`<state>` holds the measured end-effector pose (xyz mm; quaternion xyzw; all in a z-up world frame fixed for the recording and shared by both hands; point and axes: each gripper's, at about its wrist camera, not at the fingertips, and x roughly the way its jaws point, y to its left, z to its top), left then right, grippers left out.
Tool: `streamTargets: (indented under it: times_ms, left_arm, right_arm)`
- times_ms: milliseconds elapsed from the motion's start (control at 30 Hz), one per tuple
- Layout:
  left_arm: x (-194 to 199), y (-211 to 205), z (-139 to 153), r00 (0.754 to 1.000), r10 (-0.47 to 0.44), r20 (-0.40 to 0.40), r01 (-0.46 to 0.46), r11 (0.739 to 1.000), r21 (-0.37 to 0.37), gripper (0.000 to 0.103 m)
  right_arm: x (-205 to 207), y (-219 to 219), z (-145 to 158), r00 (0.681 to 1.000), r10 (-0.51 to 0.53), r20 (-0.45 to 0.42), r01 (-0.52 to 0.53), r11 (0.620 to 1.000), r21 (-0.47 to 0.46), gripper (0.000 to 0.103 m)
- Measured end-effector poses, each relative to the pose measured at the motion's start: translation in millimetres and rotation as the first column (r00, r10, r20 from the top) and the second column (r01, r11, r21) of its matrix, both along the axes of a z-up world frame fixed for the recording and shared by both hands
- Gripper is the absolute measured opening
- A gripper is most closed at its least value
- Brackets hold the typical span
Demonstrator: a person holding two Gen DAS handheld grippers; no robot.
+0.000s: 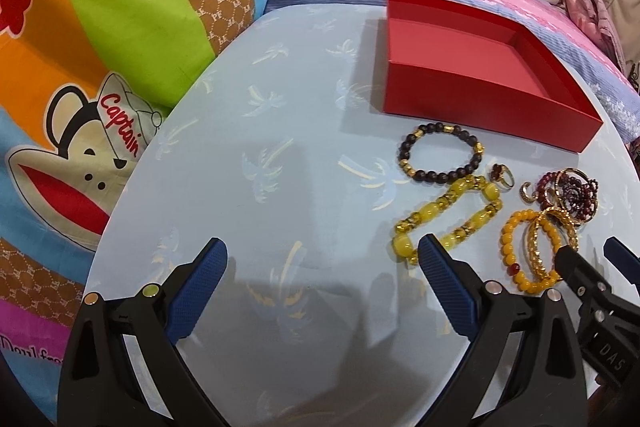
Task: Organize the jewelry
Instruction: 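Move the right tool around the gold bangle while the left tool approaches the yellow crystal bracelet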
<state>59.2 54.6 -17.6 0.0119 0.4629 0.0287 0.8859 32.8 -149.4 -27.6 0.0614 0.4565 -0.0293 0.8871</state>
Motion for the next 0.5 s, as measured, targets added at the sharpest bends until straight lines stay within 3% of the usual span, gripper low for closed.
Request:
streamTargets:
  times_ms: [433, 467, 500]
  left_arm:
    - [0.8, 6.8, 0.7, 1.000, 0.008, 0.002, -0.008, 1.000, -0.016, 0.092]
    - [0.9, 6.9, 0.5, 1.000, 0.007, 0.001, -0.007, 1.000, -0.018, 0.092]
    - [0.9, 6.5, 0.6, 1.000, 0.007, 0.002, -0.007, 1.000, -0.019, 0.092]
  right_arm:
    - [13.7, 25.5, -10.7, 0.997, 0.063, -0.033, -0.064, 0.998, -0.022, 0.082]
    - [13.9, 24.4, -11.3, 0.998, 0.060, -0.029, -0.060, 0.998, -0.015, 0.080]
    - [14.1, 23.4, -10.7, 0.998, 0.055, -0.025, -0.055, 0.998, -0.016, 0.069]
